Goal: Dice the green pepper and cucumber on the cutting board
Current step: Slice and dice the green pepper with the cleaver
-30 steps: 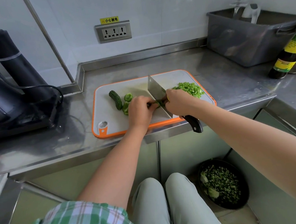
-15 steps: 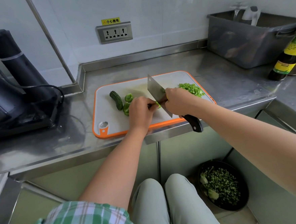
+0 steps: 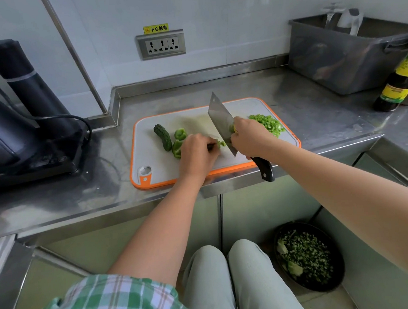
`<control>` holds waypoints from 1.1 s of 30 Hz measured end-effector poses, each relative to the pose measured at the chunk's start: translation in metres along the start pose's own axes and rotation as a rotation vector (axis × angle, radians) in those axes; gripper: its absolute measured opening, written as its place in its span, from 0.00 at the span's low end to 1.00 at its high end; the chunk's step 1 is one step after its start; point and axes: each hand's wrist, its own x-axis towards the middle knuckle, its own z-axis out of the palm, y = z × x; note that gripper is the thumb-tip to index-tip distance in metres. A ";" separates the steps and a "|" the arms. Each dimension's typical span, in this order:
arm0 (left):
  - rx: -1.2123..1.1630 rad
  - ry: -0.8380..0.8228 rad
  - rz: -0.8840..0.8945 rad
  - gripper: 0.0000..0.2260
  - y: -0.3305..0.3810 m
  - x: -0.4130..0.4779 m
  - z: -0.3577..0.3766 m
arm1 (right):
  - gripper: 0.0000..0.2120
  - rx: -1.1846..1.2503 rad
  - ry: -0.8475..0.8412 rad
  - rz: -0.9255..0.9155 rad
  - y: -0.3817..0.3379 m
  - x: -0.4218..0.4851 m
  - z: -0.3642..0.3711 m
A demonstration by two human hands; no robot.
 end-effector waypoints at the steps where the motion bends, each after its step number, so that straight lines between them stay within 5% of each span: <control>1: 0.000 0.016 -0.002 0.09 0.001 0.000 -0.001 | 0.03 0.002 -0.014 -0.006 -0.001 -0.002 -0.005; 24: -0.170 0.049 -0.045 0.03 0.001 -0.002 -0.002 | 0.01 -0.168 -0.143 -0.071 -0.015 -0.006 -0.006; 33: -0.124 0.027 -0.048 0.04 0.003 -0.002 -0.004 | 0.02 -0.015 0.023 0.007 0.001 0.003 0.010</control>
